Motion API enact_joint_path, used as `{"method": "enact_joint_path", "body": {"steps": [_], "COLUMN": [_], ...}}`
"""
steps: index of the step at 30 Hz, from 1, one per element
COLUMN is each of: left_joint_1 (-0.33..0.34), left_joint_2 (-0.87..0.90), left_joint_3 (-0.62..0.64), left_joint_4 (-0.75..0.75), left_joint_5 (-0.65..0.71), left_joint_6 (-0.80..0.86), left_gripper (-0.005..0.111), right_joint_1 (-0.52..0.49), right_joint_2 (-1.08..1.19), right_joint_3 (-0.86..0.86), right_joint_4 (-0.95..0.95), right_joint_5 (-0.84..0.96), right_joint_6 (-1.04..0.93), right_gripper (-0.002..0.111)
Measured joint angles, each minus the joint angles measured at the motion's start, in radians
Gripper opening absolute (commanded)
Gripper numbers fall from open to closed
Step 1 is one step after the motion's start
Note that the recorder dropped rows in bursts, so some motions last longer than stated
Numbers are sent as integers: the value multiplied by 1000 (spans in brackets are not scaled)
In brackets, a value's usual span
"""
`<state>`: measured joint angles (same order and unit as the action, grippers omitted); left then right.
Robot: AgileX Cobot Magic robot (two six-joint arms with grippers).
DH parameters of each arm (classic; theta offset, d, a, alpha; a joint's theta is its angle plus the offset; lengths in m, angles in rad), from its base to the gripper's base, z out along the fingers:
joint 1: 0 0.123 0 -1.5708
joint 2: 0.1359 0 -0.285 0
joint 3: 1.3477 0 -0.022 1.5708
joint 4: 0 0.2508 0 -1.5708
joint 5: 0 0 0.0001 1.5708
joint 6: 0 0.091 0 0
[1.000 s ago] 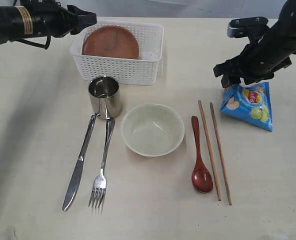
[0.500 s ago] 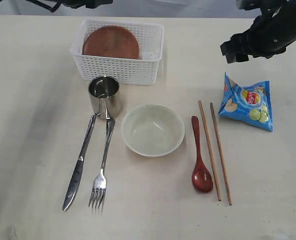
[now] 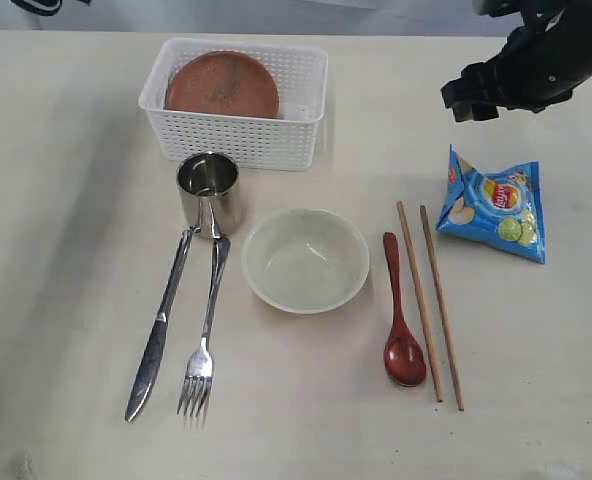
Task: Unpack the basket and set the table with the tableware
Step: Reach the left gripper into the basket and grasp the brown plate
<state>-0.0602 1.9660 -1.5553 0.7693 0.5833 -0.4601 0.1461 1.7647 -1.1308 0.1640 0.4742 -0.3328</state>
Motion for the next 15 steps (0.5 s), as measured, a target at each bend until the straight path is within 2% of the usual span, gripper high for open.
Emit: {"method": "enact_joint_path", "body": {"steps": [3,5,6,9,12,15], "left_joint_1": [-2,-23,-33,-75,-110,-116], "left_joint_2": [0,2,7,45,109,180], "left_joint_3": [-80,-136,-168,-277,-391,-500], "left_joint_4": [-440,-685,-777,-917,-952,-957], "left_joint_5": [74,121,147,267,353,417], "left_joint_6": [432,672,730,918,987,1010], "left_gripper": [58,58,58,58,58,58], "right_joint_1": [0,0,0,0,0,0], "right_joint_2": [0,0,0,0,0,0], "right_joint_3": [0,0,0,0,0,0], "right_joint_4": [0,0,0,0,0,4], "right_joint_5": [2,4,4,4,4,8], "right_joint_6": [0,-2,-2,-2,-2,-2], "right_gripper": [61,61,61,61,61,61]}}
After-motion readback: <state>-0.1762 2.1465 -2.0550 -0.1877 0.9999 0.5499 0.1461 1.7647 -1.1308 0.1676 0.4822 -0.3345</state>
